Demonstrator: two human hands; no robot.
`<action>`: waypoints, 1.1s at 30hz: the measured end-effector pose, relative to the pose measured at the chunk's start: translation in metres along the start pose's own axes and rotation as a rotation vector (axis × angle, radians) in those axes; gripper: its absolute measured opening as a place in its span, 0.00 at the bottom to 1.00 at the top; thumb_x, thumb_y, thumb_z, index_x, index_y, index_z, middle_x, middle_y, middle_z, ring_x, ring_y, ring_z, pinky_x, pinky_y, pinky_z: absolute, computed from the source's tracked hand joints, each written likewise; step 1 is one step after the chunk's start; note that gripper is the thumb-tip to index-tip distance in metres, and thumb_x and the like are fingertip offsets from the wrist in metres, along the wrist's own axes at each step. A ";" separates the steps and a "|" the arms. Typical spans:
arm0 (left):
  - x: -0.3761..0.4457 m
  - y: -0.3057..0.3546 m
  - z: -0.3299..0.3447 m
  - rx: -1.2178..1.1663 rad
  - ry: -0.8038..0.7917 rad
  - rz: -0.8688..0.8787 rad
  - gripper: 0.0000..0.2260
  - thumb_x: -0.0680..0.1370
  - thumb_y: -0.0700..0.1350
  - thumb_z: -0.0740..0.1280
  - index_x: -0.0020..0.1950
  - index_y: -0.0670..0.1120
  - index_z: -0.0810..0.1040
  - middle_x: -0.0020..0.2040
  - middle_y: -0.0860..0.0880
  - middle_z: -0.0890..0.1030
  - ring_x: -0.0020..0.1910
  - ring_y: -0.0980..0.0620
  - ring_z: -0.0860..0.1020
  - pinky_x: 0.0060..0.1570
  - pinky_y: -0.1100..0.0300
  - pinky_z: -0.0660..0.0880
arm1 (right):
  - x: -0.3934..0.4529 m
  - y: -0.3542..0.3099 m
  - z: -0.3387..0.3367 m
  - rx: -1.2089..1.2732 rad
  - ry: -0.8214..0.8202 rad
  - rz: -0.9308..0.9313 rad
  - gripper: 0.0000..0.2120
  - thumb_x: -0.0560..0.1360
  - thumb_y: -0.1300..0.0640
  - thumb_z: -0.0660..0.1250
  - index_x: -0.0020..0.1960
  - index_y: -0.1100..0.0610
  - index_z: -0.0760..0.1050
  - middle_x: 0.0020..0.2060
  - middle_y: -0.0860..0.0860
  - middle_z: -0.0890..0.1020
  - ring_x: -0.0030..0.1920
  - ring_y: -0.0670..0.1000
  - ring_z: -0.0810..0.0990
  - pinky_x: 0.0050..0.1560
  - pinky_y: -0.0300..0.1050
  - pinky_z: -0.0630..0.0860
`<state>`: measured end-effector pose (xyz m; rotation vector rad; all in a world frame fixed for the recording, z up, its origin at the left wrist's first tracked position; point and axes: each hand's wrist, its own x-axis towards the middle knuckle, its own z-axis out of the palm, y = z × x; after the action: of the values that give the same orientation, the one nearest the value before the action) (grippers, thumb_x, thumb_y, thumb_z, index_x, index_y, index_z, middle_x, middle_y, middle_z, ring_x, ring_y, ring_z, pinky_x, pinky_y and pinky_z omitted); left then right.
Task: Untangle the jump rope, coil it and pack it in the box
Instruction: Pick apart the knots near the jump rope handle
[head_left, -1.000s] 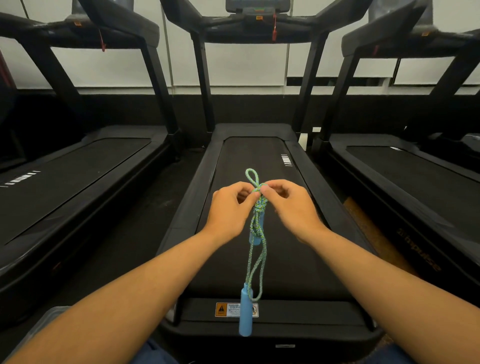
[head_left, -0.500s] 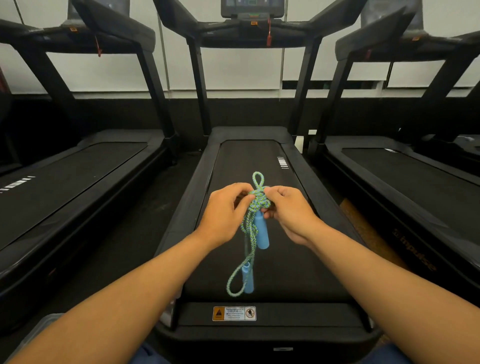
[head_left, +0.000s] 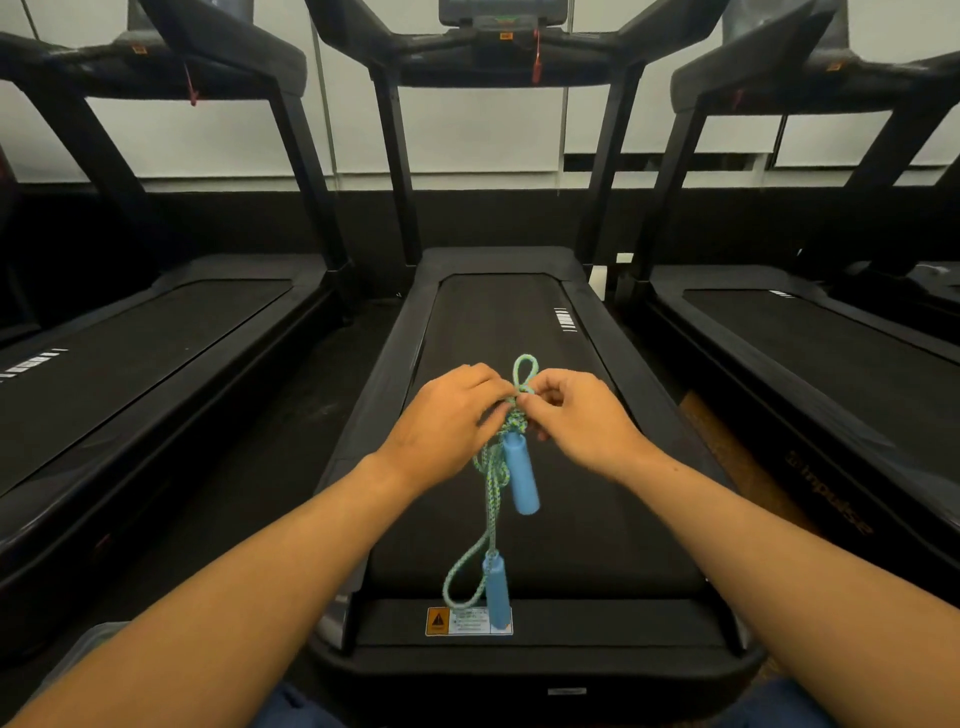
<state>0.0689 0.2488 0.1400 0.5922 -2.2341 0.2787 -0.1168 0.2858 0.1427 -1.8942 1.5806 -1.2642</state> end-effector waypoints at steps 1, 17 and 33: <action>0.001 0.002 0.000 0.011 -0.002 -0.003 0.05 0.79 0.41 0.69 0.54 0.42 0.82 0.48 0.48 0.81 0.43 0.50 0.81 0.44 0.55 0.79 | 0.000 -0.001 0.000 -0.001 0.016 -0.002 0.07 0.78 0.57 0.68 0.42 0.58 0.79 0.34 0.54 0.85 0.31 0.48 0.81 0.39 0.50 0.79; 0.003 0.001 0.003 0.029 0.029 -0.039 0.08 0.78 0.43 0.71 0.55 0.42 0.82 0.49 0.48 0.80 0.44 0.51 0.79 0.45 0.58 0.78 | 0.002 -0.004 0.001 0.221 0.081 0.129 0.10 0.79 0.60 0.66 0.41 0.61 0.80 0.32 0.51 0.83 0.32 0.47 0.82 0.36 0.44 0.78; 0.013 0.005 0.004 -0.030 0.108 -0.172 0.02 0.79 0.40 0.66 0.49 0.42 0.77 0.46 0.47 0.76 0.38 0.49 0.75 0.40 0.52 0.74 | 0.002 -0.013 -0.009 0.144 0.159 0.109 0.12 0.77 0.54 0.65 0.37 0.58 0.78 0.33 0.53 0.83 0.35 0.50 0.79 0.48 0.60 0.80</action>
<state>0.0560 0.2472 0.1471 0.7307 -2.0663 0.1848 -0.1168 0.2906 0.1581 -1.6337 1.5993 -1.4689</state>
